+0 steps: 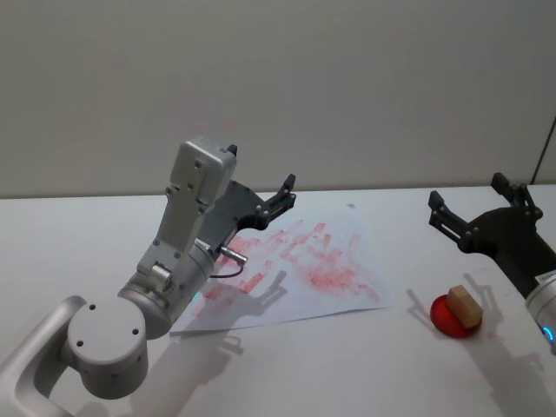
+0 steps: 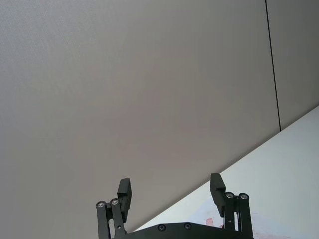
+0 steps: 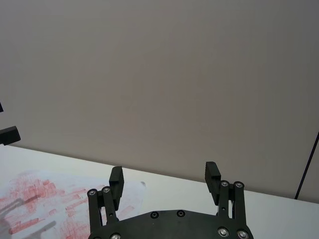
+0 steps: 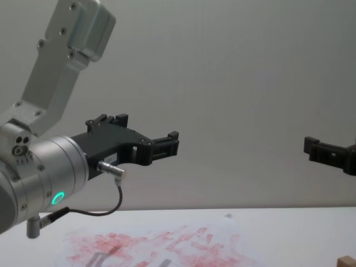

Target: Use the one hand to pick up the stamp and affix it onto the A4 paper.

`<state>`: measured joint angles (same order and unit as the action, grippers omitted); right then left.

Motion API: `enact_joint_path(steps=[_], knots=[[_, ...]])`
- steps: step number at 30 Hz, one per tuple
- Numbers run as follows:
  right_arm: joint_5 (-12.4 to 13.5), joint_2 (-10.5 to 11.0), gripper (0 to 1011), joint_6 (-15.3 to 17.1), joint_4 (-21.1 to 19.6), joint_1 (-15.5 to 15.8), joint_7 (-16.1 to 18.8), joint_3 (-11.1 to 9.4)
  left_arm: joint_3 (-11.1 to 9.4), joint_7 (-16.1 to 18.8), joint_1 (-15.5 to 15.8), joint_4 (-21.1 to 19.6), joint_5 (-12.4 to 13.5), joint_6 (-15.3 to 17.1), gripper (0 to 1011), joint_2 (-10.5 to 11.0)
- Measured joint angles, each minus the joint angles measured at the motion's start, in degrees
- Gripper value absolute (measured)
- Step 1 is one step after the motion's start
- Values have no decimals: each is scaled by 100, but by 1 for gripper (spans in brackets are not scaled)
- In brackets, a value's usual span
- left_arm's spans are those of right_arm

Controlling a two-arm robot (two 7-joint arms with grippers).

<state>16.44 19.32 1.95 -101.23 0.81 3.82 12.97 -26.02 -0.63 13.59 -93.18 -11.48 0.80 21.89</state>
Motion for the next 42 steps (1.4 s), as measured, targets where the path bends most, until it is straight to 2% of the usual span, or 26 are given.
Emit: enact_joint_path(steps=[42], knots=[[2,3,1001,0,0,4,1,-4,0,0,0,0,0,0,1001,0]])
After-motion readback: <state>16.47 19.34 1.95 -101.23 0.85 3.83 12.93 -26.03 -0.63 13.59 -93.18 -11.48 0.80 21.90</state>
